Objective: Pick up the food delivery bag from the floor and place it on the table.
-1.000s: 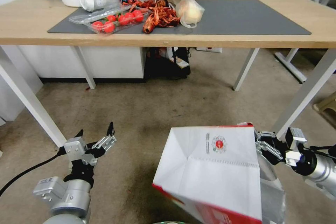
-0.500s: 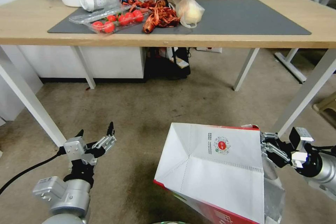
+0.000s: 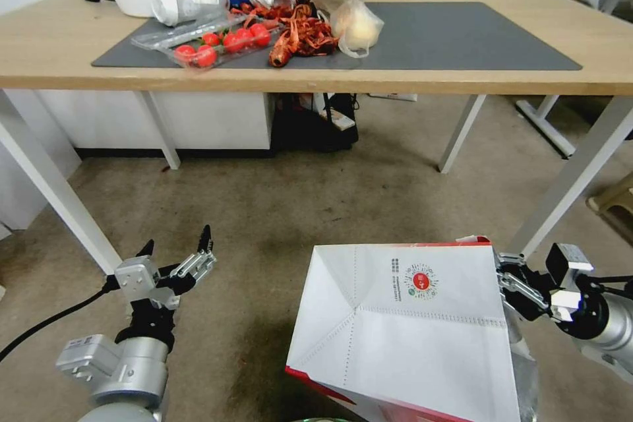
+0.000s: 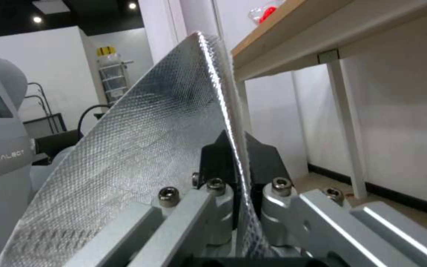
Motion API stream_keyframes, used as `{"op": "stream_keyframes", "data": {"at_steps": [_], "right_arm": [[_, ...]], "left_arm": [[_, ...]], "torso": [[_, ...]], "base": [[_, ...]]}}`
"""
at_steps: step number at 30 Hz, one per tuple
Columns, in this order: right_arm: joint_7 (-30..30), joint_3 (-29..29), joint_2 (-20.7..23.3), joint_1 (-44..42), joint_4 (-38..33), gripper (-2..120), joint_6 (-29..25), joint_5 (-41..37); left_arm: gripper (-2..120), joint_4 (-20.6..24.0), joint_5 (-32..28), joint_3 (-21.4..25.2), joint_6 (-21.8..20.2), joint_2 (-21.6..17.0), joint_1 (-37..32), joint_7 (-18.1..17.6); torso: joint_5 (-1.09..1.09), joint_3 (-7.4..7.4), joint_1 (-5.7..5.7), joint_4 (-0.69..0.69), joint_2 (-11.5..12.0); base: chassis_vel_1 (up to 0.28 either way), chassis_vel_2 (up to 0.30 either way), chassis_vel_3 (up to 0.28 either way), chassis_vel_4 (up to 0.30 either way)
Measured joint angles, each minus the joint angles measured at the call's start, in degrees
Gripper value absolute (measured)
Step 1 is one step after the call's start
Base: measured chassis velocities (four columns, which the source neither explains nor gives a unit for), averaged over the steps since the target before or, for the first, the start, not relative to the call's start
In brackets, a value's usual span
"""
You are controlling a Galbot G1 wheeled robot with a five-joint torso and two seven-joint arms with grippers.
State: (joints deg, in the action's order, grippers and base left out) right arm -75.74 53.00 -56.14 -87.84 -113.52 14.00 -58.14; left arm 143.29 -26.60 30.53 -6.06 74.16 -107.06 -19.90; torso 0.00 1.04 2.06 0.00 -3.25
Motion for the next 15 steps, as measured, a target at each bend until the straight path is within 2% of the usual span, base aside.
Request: {"op": "stream_keyframes", "data": {"at_steps": [15], "right_arm": [[-1.09, 0.01, 0.23, 0.23, 0.91, 0, -0.02, 0.33]], "left_arm": [[100, -0.01, 0.39, 0.0, -0.25, 0.14, -0.45, 0.01]], "torso": [[0.0, 3.08, 0.2, 0.0, -3.32]], "base": [[0.0, 0.0, 0.0, 0.0]]}}
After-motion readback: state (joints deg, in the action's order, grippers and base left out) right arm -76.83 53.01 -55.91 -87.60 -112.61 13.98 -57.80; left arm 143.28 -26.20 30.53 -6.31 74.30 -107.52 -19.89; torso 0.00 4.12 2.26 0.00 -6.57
